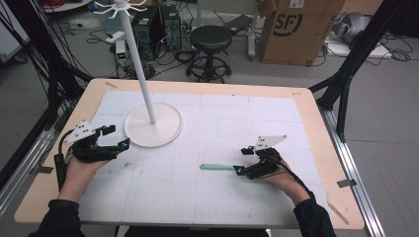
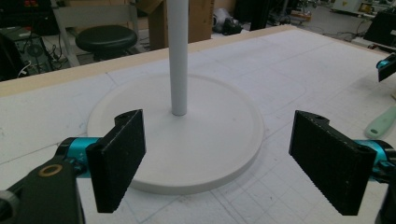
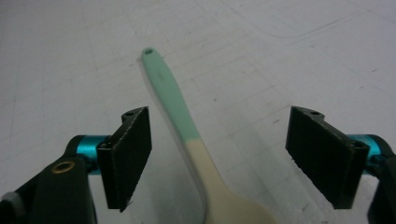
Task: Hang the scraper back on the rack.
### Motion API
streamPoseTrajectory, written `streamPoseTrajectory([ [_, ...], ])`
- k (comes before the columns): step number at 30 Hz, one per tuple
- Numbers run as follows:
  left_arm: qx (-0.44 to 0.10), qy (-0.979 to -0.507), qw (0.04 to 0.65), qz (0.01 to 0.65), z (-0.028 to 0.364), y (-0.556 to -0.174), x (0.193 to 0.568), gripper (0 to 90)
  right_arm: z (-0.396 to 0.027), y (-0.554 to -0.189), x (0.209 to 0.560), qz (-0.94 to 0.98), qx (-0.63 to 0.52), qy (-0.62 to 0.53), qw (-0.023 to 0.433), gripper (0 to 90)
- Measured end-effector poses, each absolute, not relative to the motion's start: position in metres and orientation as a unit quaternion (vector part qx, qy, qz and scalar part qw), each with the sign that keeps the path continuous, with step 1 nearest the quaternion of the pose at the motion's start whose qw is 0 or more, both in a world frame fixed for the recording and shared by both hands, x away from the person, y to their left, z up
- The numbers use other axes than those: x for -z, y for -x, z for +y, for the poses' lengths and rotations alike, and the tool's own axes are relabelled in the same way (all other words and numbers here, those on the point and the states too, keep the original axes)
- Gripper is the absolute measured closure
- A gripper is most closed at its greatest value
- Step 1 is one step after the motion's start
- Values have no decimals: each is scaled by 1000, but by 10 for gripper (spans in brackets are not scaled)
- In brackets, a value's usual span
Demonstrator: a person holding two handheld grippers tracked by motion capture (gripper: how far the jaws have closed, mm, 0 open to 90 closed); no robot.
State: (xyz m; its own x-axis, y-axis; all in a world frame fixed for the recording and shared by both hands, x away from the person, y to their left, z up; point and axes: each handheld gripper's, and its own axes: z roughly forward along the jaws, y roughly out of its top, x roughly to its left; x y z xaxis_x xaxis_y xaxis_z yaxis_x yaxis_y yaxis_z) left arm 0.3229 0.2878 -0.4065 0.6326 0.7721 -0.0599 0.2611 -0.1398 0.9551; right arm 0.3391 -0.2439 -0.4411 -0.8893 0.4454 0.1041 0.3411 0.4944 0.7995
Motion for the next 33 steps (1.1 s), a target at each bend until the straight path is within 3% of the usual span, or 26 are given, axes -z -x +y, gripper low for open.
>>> streamPoseTrajectory([
  [9, -231, -724, 544, 355, 285, -322, 406, 196, -237, -338, 447, 884, -421, -197, 49, 449],
  [20, -232, -733, 535, 350, 281, -322, 407, 206, -234, -332, 447, 903, -396, -148, 74, 731],
  [33, -231, -739, 529, 346, 276, -322, 408, 215, -236, -336, 447, 898, -404, -170, 47, 800],
])
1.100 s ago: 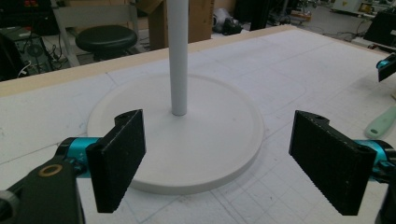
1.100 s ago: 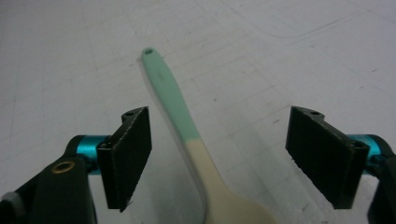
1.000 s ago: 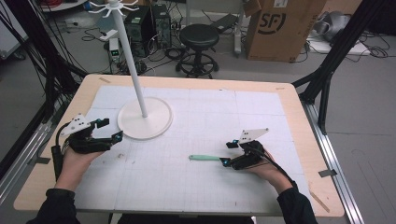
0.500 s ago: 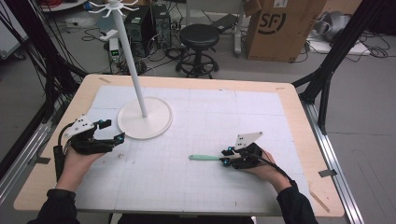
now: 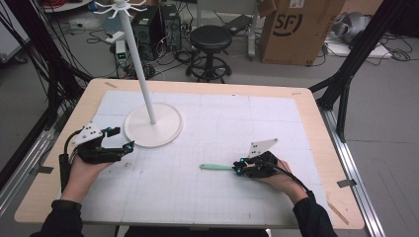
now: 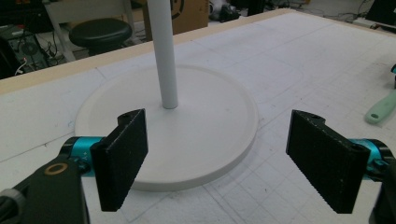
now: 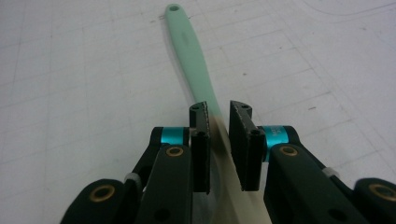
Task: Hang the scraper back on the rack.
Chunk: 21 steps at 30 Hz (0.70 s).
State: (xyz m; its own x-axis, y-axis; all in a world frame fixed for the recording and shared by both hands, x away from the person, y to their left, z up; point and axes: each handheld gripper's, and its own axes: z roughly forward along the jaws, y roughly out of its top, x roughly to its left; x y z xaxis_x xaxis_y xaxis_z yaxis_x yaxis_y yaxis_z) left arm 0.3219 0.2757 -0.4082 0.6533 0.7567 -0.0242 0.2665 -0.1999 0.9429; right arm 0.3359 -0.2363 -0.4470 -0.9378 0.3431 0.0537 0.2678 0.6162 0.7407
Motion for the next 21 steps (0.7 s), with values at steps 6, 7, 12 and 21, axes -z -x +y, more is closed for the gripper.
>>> streamPoseTrajectory([
  [6, -232, -742, 528, 341, 273, -322, 409, 215, -239, -339, 444, 892, -405, -198, 36, 814],
  [7, -232, -743, 527, 341, 273, -322, 409, 215, -239, -339, 442, 890, -406, -203, 37, 814],
  [12, -228, -741, 528, 346, 275, -322, 409, 215, -237, -341, 426, 874, -431, -222, 38, 814],
  [21, -218, -738, 532, 353, 276, -322, 409, 197, -232, -351, 392, 844, -477, -243, 31, 815],
])
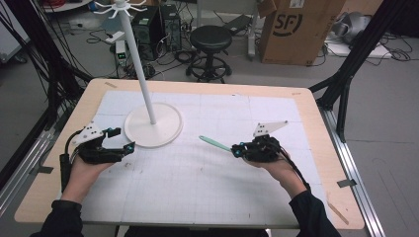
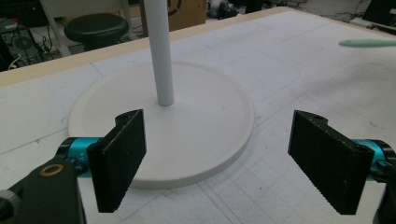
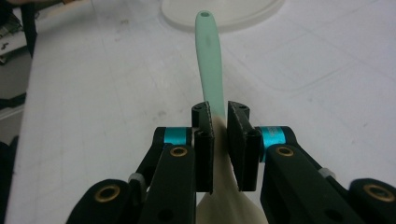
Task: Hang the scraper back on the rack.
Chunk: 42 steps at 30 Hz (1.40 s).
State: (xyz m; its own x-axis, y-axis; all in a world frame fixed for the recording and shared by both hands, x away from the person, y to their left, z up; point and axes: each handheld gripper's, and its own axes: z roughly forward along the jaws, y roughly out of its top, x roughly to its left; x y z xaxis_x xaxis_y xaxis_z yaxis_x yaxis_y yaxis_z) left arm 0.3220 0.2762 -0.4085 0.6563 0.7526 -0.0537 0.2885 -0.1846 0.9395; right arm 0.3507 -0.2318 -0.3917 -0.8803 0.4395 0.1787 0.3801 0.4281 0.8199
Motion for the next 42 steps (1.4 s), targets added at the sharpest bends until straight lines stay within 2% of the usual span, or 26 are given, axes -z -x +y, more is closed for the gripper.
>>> streamPoseTrajectory([
  [6, -215, -733, 538, 355, 280, -321, 408, 196, -225, -361, 336, 821, -514, -245, 43, 815],
  [8, -213, -732, 541, 355, 280, -321, 407, 196, -224, -362, 327, 818, -520, -242, 47, 815],
  [9, -212, -733, 541, 354, 281, -321, 407, 196, -220, -365, 310, 812, -532, -234, 49, 815],
  [10, -211, -732, 542, 353, 280, -321, 407, 196, -220, -365, 310, 812, -532, -234, 49, 815],
  [14, -208, -733, 543, 352, 280, -321, 408, 196, -206, -373, 267, 806, -547, -218, 58, 815],
  [15, -208, -733, 544, 353, 280, -321, 408, 196, -206, -373, 267, 806, -547, -218, 58, 815],
  [21, -205, -733, 545, 351, 281, -322, 408, 197, -185, -385, 217, 802, -558, -200, 70, 815],
  [32, -198, -733, 549, 350, 281, -323, 409, 195, -153, -398, 160, 792, -577, -185, 74, 815],
  [42, -194, -731, 554, 347, 281, -323, 409, 195, -124, -403, 128, 792, -580, -172, 83, 815],
])
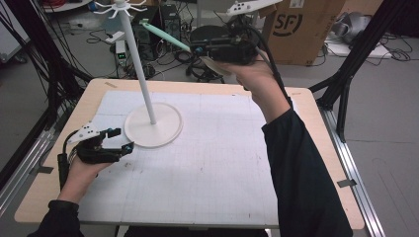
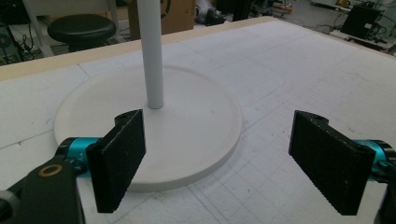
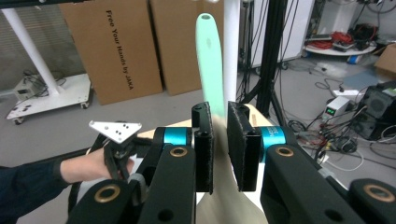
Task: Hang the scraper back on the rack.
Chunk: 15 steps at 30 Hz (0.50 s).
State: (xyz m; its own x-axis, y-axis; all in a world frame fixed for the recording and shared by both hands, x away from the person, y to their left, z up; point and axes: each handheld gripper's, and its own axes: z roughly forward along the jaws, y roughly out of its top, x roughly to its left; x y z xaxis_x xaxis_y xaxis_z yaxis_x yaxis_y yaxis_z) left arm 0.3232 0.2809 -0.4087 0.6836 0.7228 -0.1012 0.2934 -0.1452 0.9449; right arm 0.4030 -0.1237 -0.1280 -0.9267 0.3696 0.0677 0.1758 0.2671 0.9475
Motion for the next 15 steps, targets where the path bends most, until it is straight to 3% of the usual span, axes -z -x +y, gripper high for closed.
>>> streamPoseTrajectory([
  [15, -192, -727, 559, 350, 285, -323, 407, 194, -95, -409, 114, 797, -572, -163, 108, 814],
])
